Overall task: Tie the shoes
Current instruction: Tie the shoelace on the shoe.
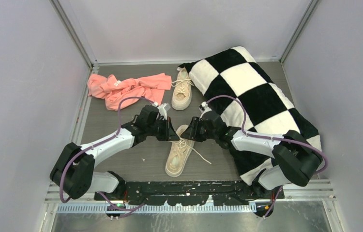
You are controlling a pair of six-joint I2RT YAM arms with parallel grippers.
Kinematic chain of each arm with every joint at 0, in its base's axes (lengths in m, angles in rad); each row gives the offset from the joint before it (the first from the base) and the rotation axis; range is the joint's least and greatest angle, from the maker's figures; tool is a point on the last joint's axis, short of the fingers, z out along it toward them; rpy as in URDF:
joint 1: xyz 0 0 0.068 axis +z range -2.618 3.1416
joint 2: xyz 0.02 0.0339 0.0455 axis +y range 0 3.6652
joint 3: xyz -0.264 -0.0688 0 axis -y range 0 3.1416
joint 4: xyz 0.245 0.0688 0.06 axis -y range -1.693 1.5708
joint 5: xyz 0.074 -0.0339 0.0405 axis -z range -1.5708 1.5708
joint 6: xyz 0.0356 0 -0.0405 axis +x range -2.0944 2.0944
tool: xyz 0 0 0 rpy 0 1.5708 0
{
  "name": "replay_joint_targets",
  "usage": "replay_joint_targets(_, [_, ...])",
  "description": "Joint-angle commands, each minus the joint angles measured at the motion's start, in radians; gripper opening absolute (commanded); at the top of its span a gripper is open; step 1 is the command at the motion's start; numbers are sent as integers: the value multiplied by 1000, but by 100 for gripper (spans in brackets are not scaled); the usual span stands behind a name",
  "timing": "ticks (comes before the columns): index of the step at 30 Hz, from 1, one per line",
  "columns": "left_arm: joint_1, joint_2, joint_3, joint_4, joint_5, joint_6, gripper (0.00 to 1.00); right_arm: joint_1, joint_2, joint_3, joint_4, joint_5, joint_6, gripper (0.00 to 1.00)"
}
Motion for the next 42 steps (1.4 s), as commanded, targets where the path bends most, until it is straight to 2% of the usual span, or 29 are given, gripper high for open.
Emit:
replay_joint_targets(1, [-6, -16, -17, 11, 29, 15, 1, 2, 3, 10, 63, -38, 14, 38])
replay_joint_targets(8, [-5, -26, -16, 16, 11, 13, 1, 2, 15, 11, 61, -54, 20, 36])
replay_joint_targets(15, [-6, -24, -11, 20, 11, 13, 0, 2, 23, 5, 55, -47, 26, 39])
replay_joint_targets(17, [-6, -23, -11, 19, 11, 13, 1, 1, 22, 7, 57, -52, 24, 35])
replay_joint_targets(23, [-6, -19, -17, 26, 15, 12, 0, 2, 8, -1, 65, -52, 24, 10])
replay_joint_targets(25, [-6, -19, -22, 27, 24, 14, 1, 2, 3, -5, 70, -46, 24, 5])
replay_joint_targets(30, [-5, -30, -32, 12, 41, 27, 1, 1, 3, 0, 83, -33, 22, 1])
replay_joint_targets(37, [-5, -55, -38, -19, 67, 47, 0, 2, 3, 8, 95, -21, 14, 1])
replay_joint_targets(42, [-6, -73, -7, -100, 37, 89, 20, 1, -3, 23, 96, -16, -1, 1])
